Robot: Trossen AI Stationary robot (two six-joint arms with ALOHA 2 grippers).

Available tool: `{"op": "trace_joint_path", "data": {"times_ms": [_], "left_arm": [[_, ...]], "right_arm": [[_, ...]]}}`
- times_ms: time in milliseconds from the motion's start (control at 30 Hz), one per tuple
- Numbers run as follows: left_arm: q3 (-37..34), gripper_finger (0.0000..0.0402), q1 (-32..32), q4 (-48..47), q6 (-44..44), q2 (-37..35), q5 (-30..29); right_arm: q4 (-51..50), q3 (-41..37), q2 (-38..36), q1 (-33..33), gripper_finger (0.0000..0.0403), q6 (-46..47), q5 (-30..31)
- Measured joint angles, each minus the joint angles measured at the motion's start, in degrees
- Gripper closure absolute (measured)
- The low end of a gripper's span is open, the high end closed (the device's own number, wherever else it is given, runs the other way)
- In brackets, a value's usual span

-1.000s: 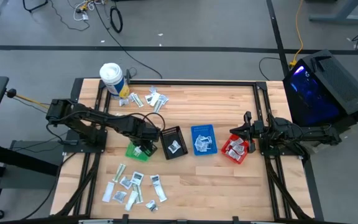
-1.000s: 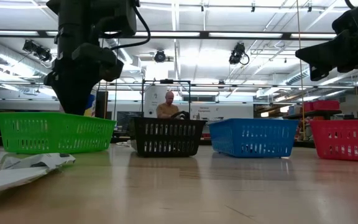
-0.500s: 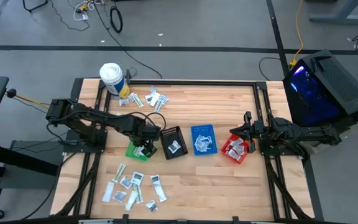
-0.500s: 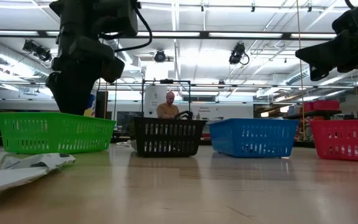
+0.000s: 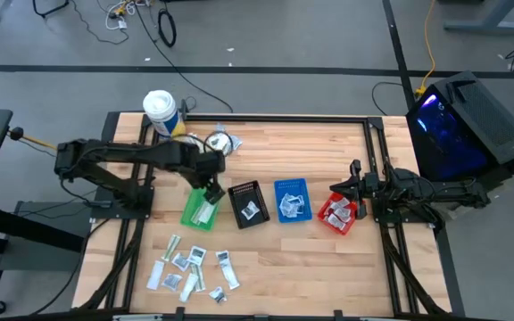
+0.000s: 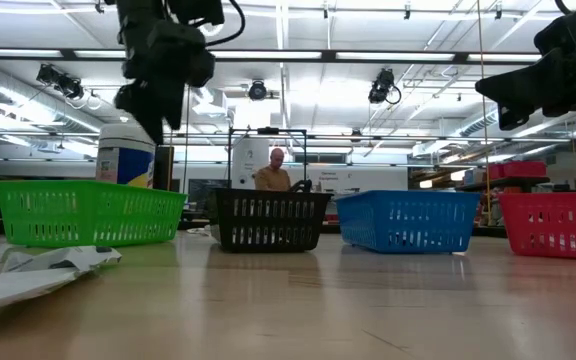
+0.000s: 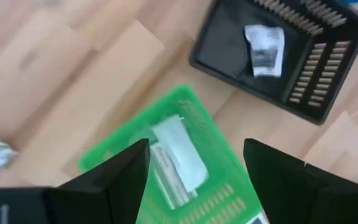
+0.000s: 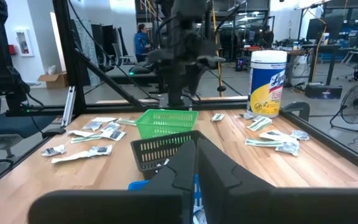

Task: Pick & Place First Aid Supplies
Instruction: Put the bandage into the green basket

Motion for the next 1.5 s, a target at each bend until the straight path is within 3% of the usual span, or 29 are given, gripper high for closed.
{"op": "trace_joint_path", "data": {"times_ms": [400, 633, 1000, 1500], "left_arm": [[7.9, 0.0136, 12.6, -0.3, 17.8, -0.6, -0.1], [11.1, 0.0136, 18.2, -0.9, 17.2, 2.0, -0.8], [19.6, 0.0136, 22.8, -6.0, 15.4, 13.0, -1.0], [20.2, 0.0136, 26.5, -4.6, 15.7, 26.4, -0.9]], "right_arm": [[0.0, 0.0, 0.0, 0.0, 0.0380, 0.0, 0.0], [0.0, 0.0, 0.0, 0.0, 0.0380, 0.0, 0.0], [0.0, 0.0, 0.0, 0.0, 0.0380, 0.0, 0.0], [0.0, 0.0, 0.0, 0.0, 0.0380, 0.0, 0.0]]}}
